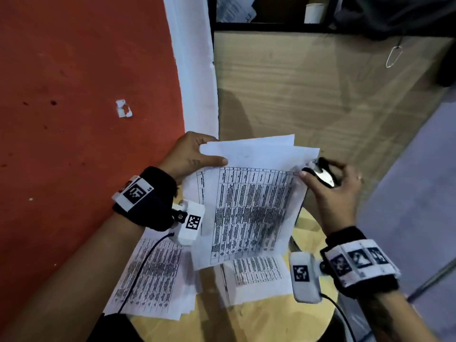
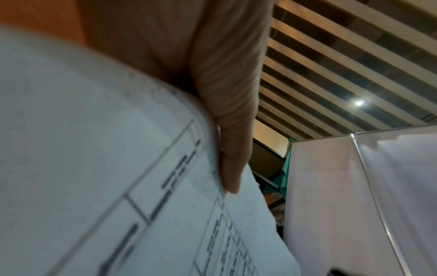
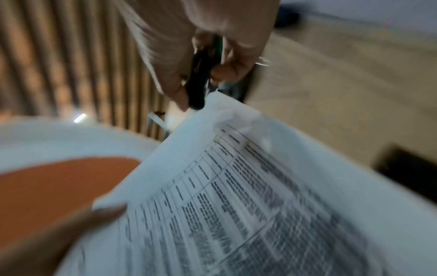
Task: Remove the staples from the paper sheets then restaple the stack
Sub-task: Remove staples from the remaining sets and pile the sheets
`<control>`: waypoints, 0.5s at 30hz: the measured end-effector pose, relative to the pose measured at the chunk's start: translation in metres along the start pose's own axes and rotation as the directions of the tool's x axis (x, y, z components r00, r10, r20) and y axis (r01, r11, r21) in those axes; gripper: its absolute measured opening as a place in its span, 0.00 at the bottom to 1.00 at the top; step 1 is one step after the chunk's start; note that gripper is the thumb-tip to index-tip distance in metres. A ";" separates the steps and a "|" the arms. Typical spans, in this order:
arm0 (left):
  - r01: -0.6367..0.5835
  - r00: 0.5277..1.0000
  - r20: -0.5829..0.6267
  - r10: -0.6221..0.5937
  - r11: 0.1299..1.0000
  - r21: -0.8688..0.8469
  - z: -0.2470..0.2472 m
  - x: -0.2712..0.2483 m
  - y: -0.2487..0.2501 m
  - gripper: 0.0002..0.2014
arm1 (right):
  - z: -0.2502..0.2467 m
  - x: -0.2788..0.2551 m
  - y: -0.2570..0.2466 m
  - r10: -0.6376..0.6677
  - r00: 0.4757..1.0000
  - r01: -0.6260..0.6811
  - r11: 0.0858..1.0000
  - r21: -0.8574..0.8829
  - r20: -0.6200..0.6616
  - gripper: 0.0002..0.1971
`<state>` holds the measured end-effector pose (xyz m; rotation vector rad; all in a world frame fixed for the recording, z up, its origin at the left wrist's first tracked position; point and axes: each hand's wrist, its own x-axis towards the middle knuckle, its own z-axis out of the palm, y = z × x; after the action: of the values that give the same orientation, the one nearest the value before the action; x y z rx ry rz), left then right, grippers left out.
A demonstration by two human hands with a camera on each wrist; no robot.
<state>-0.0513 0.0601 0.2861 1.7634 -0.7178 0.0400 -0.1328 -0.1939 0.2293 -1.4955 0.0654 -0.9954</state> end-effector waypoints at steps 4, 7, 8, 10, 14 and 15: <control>-0.041 0.998 -0.039 0.045 0.995 0.088 -0.002 0.001 0.008 0.14 | 0.025 -0.015 -0.023 -0.431 0.849 0.518 0.792 -0.322 0.305 0.21; -0.049 0.994 -0.089 0.064 0.985 0.164 0.000 -0.001 0.013 0.14 | 0.050 -0.029 -0.043 -0.499 0.690 0.700 0.643 -0.311 0.524 0.19; -0.054 0.993 -0.095 0.074 0.979 0.198 0.001 -0.002 0.015 0.15 | 0.057 -0.030 -0.045 -0.535 0.642 0.752 0.579 -0.315 0.549 0.19; -0.060 0.992 -0.092 0.083 0.971 0.233 0.001 -0.005 0.019 0.17 | 0.067 -0.030 -0.049 -0.580 0.582 0.808 0.490 -0.326 0.571 0.18; -0.061 0.995 -0.073 0.073 0.986 0.154 -0.003 -0.011 0.026 0.21 | 0.079 -0.027 -0.059 -0.587 0.549 0.823 0.505 -0.261 0.595 0.20; -0.055 0.996 -0.066 0.064 0.988 0.141 -0.004 -0.011 0.027 0.20 | 0.080 -0.026 -0.060 -0.580 0.546 0.817 0.527 -0.233 0.605 0.20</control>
<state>-0.0720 0.0648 0.3061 1.8637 -0.7310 0.1963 -0.1309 -0.1028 0.2776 -2.3076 -0.7945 -1.3049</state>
